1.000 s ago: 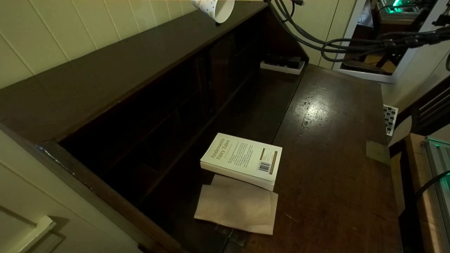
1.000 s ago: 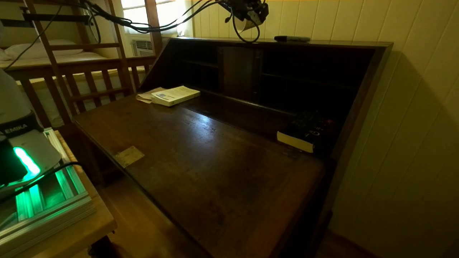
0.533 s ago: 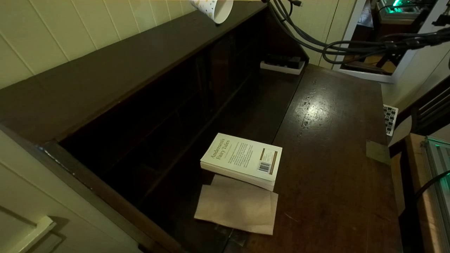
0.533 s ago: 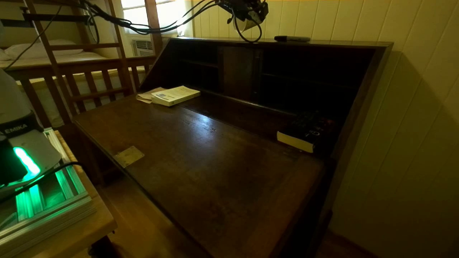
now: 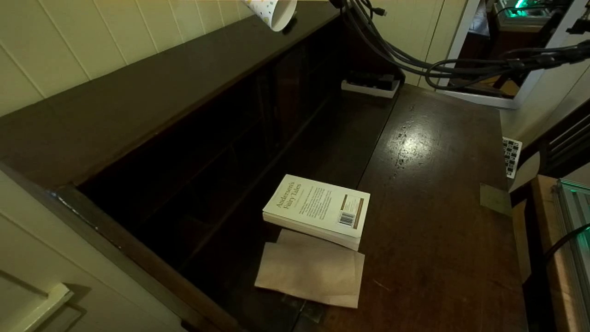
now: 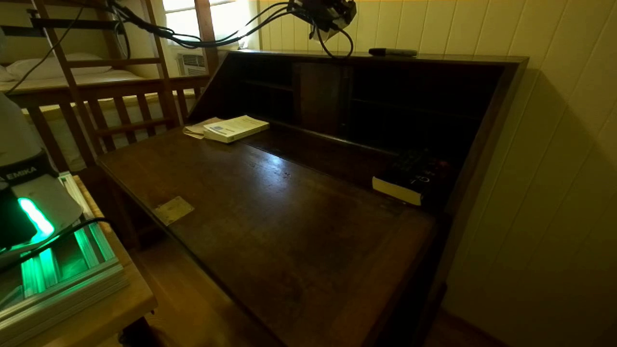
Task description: Place the coffee cup upside down on top of the cabinet.
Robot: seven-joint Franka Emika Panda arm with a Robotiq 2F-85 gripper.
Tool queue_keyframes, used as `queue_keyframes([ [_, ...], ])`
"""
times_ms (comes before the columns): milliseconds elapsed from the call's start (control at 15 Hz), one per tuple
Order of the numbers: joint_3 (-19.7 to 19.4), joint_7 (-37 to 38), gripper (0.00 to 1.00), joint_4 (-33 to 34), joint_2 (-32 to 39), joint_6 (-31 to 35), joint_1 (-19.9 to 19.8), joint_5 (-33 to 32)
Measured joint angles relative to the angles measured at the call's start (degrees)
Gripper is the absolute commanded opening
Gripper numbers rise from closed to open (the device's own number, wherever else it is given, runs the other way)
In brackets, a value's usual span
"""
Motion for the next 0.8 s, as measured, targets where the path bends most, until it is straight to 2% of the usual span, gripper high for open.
queue_keyframes([
  [267, 0.47, -11.31, 0.38, 0.03, 0.14, -0.68, -0.13, 8.46],
  [800, 0.42, -33.29, 0.38, 0.50, 1.56, -6.73, -1.39, 26.88],
])
